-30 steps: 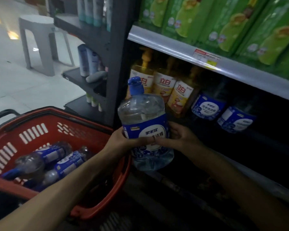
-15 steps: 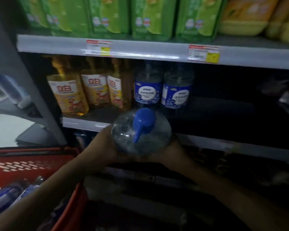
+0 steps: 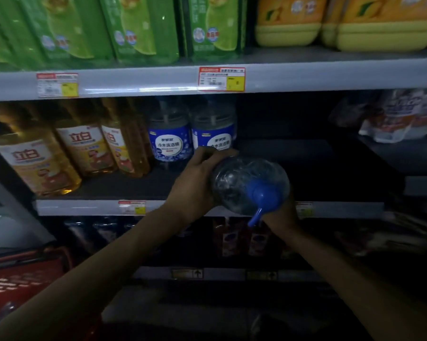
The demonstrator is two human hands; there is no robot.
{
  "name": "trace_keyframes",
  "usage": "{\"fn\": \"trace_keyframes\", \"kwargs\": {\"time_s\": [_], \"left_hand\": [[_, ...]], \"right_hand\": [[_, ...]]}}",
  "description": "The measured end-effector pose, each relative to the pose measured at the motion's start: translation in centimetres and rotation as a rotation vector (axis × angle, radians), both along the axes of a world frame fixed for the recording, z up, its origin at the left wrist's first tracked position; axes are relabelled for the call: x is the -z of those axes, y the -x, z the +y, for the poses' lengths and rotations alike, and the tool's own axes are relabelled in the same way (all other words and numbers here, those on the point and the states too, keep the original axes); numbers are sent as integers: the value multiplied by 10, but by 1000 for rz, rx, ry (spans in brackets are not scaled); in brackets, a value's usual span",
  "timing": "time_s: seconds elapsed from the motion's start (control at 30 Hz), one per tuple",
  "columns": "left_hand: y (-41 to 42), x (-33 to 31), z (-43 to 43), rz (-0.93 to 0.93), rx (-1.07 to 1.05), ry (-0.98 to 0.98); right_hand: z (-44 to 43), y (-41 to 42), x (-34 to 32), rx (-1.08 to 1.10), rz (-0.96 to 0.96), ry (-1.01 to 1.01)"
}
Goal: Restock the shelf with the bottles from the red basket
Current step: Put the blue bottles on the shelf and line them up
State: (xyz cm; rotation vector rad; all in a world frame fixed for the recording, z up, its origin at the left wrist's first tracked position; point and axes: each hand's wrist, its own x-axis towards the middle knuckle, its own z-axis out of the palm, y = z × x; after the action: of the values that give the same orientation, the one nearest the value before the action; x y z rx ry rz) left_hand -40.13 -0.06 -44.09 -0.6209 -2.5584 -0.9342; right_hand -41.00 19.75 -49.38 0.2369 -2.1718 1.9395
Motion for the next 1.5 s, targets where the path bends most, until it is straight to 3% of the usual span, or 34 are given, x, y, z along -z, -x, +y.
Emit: {"fn": "trace_keyframes", "kwargs": {"time_s": [0.17,0.47,0.7,1.0,1.5], "left_hand": [[40,22,33,28,23,-50],[80,23,60,5,-18,-159],[112,47,78,-45,-77,-268],[128,55,106,-132,-50,-580],[176,71,129,-251,-160,-748]], "right_hand": [[31,23,15,161,24,4],[38,71,14,105,-132,92],[37,102,13,231,-145,159],[47,129,10,218,-104,151],[49,197,28,358,-93,28]]}}
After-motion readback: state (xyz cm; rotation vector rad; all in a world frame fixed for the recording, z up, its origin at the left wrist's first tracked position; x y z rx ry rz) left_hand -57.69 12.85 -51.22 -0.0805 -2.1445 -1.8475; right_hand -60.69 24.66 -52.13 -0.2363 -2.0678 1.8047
